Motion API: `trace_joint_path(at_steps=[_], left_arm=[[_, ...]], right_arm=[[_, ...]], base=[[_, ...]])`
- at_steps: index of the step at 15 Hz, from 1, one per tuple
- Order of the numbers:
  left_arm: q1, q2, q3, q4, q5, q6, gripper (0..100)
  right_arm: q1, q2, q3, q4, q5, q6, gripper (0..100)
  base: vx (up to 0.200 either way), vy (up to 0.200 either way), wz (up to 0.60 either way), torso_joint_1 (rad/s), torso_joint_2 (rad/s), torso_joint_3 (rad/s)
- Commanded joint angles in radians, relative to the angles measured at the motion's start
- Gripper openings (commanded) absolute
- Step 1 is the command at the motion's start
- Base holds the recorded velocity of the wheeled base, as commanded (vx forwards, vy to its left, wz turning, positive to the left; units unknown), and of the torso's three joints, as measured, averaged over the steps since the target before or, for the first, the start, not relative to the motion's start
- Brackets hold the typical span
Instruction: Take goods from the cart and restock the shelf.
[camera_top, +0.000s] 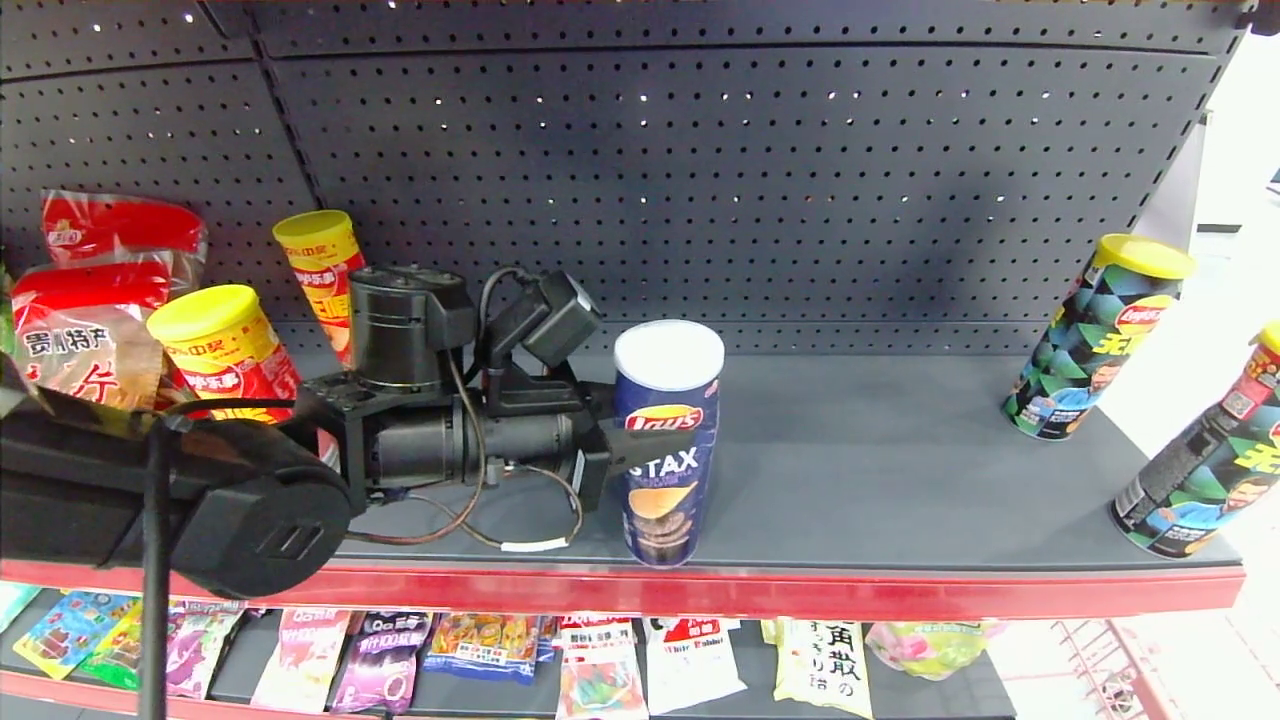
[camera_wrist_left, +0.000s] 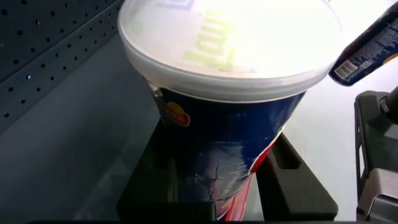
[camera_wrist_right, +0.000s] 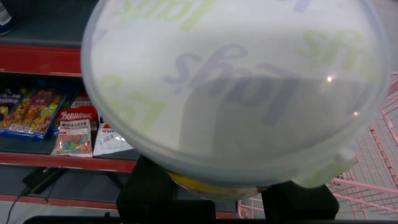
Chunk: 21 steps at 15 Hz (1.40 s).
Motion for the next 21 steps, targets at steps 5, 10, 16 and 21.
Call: trace_joint_path(at_steps=[5, 10, 16, 21], left_arm=[[0.009, 0.002, 0.025, 0.004, 0.015, 0.011, 100], [0.044, -0.041, 0.095, -0.048, 0.027, 0.008, 100], [0.153, -0.259, 0.359, -0.097, 0.123, -0.015, 100], [0.184, -0.515, 0.494, -0.085, 0.279, -0.127, 100]], right_arm=[[0.001, 0.0, 0.0, -0.001, 0.0, -0.001, 0], [0.001, 0.003, 0.0, 0.001, 0.0, -0.001, 0], [0.013, 0.042, -0.02, 0.003, 0.045, -0.008, 0], [0.027, 0.557, -0.417, 0.001, 0.118, -0.014, 0]], base=[[0.0, 0.0, 0.0, 0.0, 0.0, 0.0], [0.0, 0.0, 0.0, 0.0, 0.0, 0.0], [0.0, 0.0, 0.0, 0.0, 0.0, 0.0], [0.0, 0.0, 0.0, 0.0, 0.0, 0.0]])
